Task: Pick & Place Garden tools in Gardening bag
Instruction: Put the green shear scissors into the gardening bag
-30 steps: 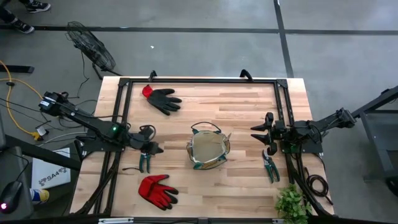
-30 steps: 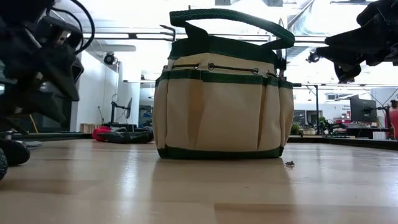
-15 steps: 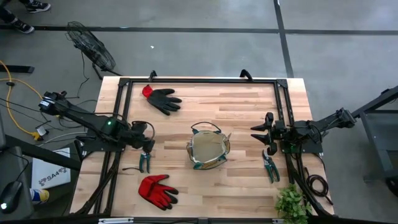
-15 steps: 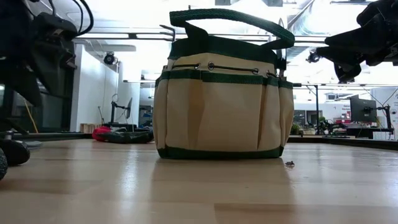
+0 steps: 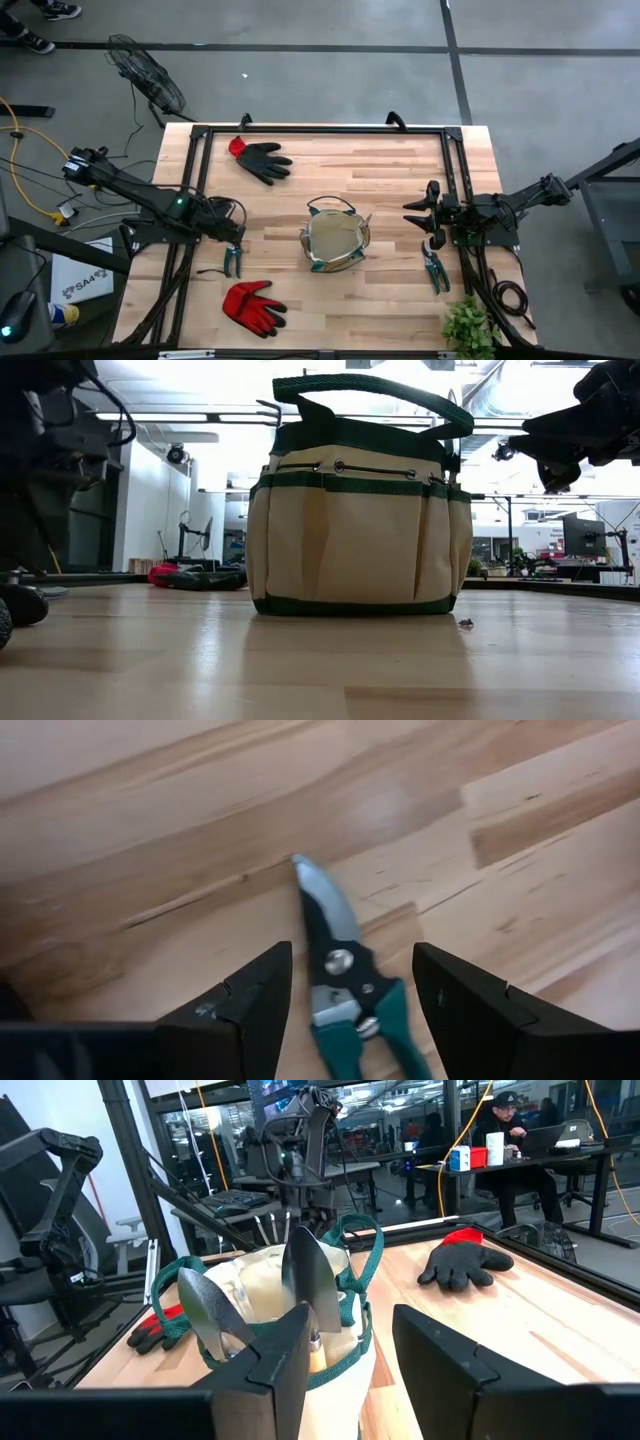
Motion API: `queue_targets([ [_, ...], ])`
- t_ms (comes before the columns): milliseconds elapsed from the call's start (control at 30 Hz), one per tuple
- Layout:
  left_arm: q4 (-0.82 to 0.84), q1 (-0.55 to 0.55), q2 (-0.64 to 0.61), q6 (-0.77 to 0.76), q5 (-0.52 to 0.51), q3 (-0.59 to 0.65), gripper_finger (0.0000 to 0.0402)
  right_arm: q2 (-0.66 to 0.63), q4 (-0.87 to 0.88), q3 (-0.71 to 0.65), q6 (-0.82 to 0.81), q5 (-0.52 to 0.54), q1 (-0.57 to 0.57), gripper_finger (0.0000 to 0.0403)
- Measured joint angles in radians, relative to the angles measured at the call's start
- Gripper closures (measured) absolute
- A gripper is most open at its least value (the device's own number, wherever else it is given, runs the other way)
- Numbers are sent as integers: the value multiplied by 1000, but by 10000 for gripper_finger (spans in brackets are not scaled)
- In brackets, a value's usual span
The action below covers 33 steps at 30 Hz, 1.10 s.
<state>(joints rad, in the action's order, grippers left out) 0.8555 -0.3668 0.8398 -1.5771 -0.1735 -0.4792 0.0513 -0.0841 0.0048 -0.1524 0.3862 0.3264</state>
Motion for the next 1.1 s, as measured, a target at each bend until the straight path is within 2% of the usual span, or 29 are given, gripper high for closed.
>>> queue_targets([
  [467, -124, 0, 0, -6, 117, 113, 197, 0, 0, 0, 0, 0, 0, 266],
  [767, -210, 0, -1, -5, 120, 163, 197, 0, 0, 0, 0, 0, 0, 266],
  [1100, -220, 0, -1, -1, 136, 171, 197, 0, 0, 0, 0, 0, 0, 266],
])
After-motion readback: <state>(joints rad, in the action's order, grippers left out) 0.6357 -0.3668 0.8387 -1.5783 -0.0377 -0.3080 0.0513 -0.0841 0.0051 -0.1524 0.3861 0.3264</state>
